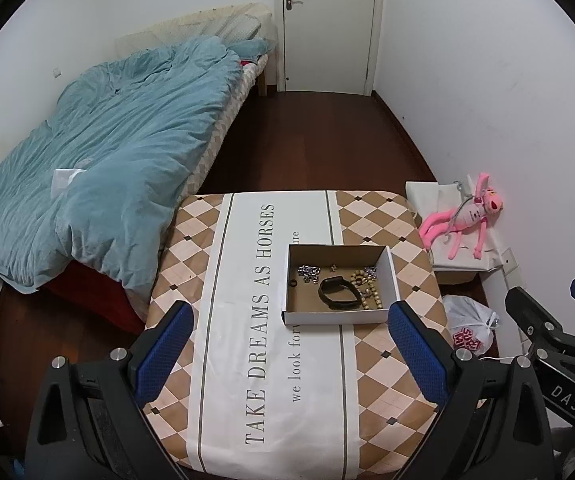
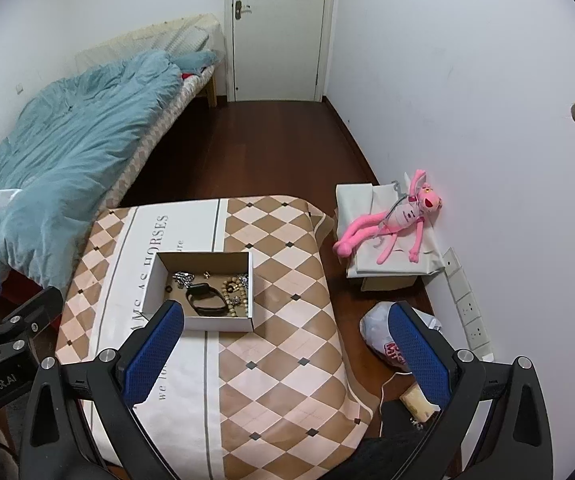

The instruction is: Organize jewelry

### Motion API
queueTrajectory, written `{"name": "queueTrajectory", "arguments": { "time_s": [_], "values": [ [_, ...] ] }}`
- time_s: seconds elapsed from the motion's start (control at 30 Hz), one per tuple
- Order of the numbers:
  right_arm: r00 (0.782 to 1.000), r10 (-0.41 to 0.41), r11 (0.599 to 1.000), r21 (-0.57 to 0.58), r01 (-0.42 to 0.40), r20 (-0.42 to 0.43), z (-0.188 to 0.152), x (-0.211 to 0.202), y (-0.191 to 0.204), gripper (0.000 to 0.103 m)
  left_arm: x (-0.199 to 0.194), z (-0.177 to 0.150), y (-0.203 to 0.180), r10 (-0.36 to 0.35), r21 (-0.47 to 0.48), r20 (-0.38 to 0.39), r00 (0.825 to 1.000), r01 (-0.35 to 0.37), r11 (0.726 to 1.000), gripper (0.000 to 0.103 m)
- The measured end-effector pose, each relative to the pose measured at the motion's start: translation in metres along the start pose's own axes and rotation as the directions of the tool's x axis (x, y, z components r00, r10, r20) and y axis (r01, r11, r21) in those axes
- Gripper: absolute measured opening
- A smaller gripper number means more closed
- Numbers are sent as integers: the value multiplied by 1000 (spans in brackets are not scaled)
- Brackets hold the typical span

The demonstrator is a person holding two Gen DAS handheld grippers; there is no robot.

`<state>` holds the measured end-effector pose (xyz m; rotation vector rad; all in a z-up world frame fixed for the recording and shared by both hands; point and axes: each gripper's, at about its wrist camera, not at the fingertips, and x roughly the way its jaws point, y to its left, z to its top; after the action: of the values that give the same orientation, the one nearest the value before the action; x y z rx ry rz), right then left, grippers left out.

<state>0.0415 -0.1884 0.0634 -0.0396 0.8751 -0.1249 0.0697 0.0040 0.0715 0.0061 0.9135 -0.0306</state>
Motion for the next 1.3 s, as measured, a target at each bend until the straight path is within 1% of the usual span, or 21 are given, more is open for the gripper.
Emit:
{"name": "queueTrajectory", "arguments": {
  "time_s": [0.23,0.37,0.8,1.3],
  "values": [
    [999,-3,1000,-9,3,-37,4,19,2,103,18,2,0,7,-3,-35,999,-7,1000,99],
    [999,-3,1000,-9,3,-47,5,25,1,103,21,3,0,9,-4,-42,999,-10,1000,99],
    [998,1,1000,-12,-2,-66,3,29,1,103,27,0,1,4,0,-51,999,-4,1000,99],
    [998,1,1000,-14,-2,-64,3,26,1,103,27,0,0,3,-1,-52,999,-3,1000,99]
  ]
}}
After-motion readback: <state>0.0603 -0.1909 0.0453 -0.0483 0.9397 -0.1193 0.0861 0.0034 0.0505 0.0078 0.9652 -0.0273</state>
